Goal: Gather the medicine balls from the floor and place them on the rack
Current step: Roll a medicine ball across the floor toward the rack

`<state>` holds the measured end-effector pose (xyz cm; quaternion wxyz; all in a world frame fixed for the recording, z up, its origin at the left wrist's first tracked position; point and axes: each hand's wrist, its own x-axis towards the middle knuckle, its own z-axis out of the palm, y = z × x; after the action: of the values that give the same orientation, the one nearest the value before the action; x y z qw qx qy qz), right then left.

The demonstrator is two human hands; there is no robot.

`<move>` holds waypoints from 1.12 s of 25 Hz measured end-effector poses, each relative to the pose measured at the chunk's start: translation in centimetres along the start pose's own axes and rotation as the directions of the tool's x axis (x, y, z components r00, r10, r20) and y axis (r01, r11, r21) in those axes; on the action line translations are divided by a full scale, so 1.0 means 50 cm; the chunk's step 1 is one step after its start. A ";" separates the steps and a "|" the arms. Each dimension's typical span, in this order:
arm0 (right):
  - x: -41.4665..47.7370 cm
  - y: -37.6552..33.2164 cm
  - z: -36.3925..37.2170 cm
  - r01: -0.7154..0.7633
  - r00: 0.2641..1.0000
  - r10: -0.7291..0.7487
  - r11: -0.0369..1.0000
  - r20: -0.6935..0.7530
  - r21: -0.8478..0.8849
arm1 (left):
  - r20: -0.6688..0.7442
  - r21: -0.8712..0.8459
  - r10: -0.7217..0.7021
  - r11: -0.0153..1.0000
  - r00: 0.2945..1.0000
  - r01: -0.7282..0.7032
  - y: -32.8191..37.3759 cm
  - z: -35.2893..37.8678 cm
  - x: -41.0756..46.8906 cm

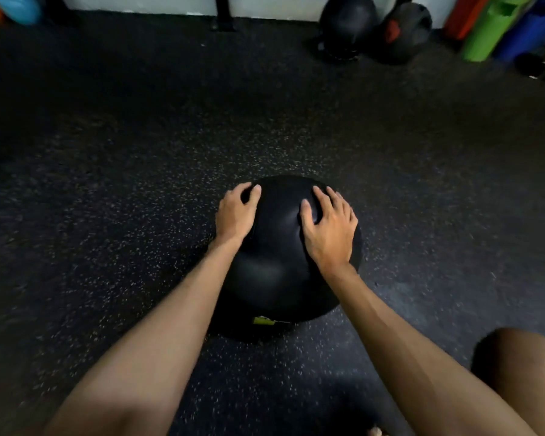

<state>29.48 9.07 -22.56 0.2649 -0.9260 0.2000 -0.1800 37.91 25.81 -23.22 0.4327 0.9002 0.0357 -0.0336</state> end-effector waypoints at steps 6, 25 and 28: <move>0.305 0.020 0.009 -0.220 0.948 0.171 0.961 0.267 0.167 | -0.080 0.299 0.266 0.926 0.961 -0.232 0.034 0.090 -0.153; 0.640 0.036 0.202 -0.402 0.885 0.266 0.851 0.383 0.338 | 0.037 0.410 0.261 0.876 0.965 -0.253 0.188 0.184 0.471; 0.737 0.025 0.245 -0.357 0.906 0.247 0.883 0.344 0.305 | 0.027 0.410 0.218 0.888 0.975 -0.210 0.213 0.205 0.622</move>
<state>66.02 -3.93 -24.65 0.4822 -0.8345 0.2651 -0.0294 69.53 12.26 -24.16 0.2349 0.9695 -0.0673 0.0165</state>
